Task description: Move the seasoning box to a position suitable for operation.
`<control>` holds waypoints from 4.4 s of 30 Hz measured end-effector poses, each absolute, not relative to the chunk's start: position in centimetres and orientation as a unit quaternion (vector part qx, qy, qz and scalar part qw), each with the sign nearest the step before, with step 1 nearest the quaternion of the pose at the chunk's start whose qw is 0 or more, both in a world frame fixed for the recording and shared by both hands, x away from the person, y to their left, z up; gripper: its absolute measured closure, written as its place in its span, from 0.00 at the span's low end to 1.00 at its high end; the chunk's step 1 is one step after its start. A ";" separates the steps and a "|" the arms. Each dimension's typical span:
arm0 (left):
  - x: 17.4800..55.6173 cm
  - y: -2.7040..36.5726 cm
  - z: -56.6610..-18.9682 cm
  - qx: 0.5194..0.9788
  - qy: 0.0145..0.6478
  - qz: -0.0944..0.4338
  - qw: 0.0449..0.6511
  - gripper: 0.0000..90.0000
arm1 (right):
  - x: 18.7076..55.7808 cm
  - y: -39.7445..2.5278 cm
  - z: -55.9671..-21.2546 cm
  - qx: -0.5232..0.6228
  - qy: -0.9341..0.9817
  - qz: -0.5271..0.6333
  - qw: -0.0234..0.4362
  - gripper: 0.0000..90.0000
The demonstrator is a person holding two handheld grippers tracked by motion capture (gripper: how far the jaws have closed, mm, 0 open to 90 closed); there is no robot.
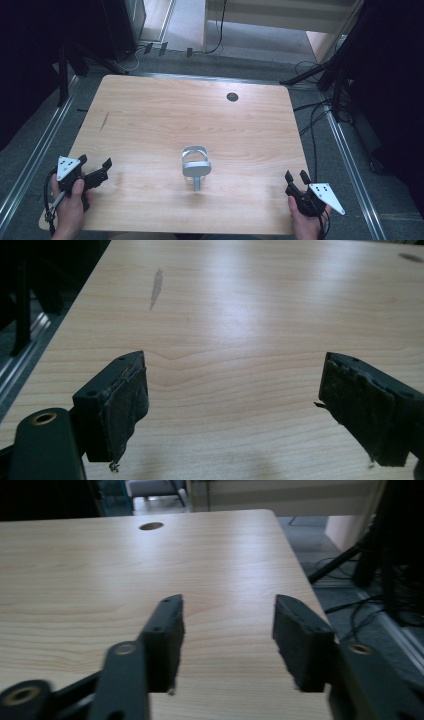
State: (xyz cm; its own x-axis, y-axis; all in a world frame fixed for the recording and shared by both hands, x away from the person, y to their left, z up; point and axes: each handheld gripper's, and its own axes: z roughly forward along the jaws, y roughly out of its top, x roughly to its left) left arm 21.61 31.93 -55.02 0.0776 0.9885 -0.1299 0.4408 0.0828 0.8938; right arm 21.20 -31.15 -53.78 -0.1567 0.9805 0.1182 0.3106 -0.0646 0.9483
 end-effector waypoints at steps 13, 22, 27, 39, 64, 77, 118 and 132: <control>21.4 30.8 -54.3 0.628 0.574 0.300 0.431 0.86 | 20.9 -27.8 -52.5 0.539 0.620 0.485 0.299 1.00; 21.0 26.1 -53.1 0.666 0.524 0.254 0.465 1.00 | 19.9 -21.5 -51.8 0.472 0.670 0.513 0.255 1.00; 21.1 23.7 -52.9 0.681 0.505 0.227 0.480 1.00 | 19.4 -19.1 -51.8 0.456 0.680 0.530 0.221 1.00; 24.8 17.5 -52.6 0.709 0.462 0.180 0.502 1.00 | 17.5 -12.4 -52.1 0.395 0.720 0.551 0.151 1.00; 30.4 13.7 -51.9 0.721 0.413 0.156 0.534 1.00 | 18.7 -7.9 -53.4 0.383 0.732 0.548 0.132 1.00; 30.0 13.0 -52.3 0.734 0.393 0.140 0.535 0.98 | 21.2 -11.6 -52.9 0.420 0.716 0.533 0.165 1.00; 26.4 12.1 -52.2 0.734 0.398 0.154 0.529 1.00 | 25.6 -12.1 -52.0 0.514 0.665 0.501 0.206 1.00; 23.8 22.8 -53.5 0.666 0.495 0.254 0.497 0.35 | 29.2 -11.6 -50.1 0.448 0.694 0.531 0.189 1.00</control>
State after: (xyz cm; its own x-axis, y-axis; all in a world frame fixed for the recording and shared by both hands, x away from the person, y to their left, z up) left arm 23.81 22.80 -53.48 0.3801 0.9122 -0.1531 0.4068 -0.0163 0.9134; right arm 29.21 -11.58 -50.10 -0.5276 0.8222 0.2138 0.4214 0.0348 0.9062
